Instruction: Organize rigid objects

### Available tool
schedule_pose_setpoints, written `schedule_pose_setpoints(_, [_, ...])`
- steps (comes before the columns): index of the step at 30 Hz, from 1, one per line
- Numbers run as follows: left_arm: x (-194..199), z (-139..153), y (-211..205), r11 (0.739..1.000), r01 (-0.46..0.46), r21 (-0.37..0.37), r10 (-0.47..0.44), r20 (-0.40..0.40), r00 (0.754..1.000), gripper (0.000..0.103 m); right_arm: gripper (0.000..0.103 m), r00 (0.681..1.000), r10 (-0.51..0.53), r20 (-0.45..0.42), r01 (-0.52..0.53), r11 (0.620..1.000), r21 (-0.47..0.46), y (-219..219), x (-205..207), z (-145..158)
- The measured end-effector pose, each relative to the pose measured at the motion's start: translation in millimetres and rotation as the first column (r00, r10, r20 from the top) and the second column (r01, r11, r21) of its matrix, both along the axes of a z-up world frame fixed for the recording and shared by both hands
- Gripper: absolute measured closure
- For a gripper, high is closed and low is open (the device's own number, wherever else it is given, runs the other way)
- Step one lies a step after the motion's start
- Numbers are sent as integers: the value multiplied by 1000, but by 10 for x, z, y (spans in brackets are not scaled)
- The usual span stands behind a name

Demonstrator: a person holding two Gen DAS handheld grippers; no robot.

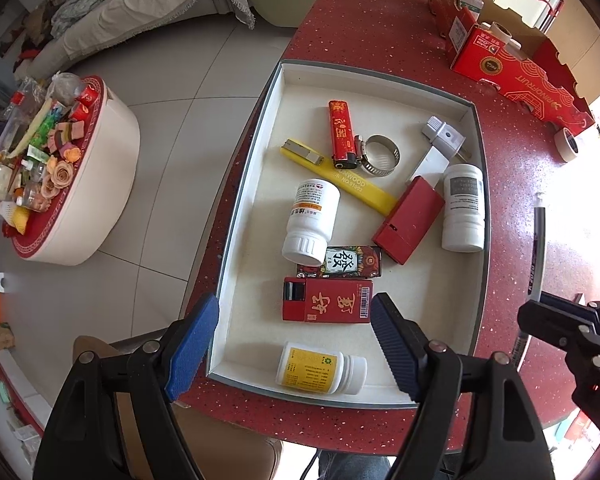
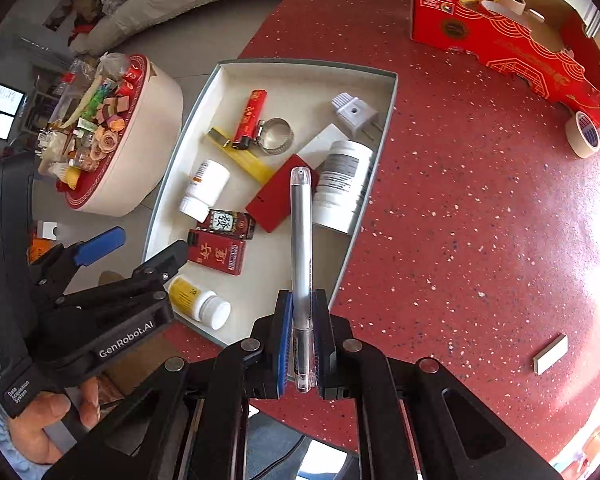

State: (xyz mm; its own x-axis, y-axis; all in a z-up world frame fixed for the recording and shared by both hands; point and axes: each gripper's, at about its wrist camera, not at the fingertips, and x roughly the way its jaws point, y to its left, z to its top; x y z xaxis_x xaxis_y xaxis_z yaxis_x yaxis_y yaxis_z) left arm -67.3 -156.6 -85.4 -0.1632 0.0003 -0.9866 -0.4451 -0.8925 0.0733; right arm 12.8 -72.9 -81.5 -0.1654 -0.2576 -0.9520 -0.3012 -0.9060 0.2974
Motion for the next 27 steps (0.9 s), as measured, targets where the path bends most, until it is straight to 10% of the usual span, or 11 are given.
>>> schedule_pose_setpoints(5, [-30, -41, -101, 999, -25, 42, 22, 74, 997, 19, 90, 997, 54, 49, -55, 998, 14, -231, -314, -209])
schedule_pose_setpoints(9, [-23, 35, -164, 999, -43, 13, 43, 14, 999, 19, 16, 998, 10, 62, -15, 996, 89, -129, -280, -169])
schedule_pose_setpoints(10, [-28, 70, -196, 998, -52, 47, 51, 15, 999, 19, 11, 999, -9, 45, 5, 996, 92, -77, -250, -129])
schedule_pose_setpoints(14, [-103, 100, -278, 986, -112, 121, 104, 66, 992, 19, 11, 999, -26, 47, 22, 996, 92, 13, -193, -3])
schedule_pose_setpoints(27, [-75, 83, -216, 998, -66, 9, 65, 44, 997, 18, 0, 999, 6, 51, -14, 988, 157, -193, -219, 128])
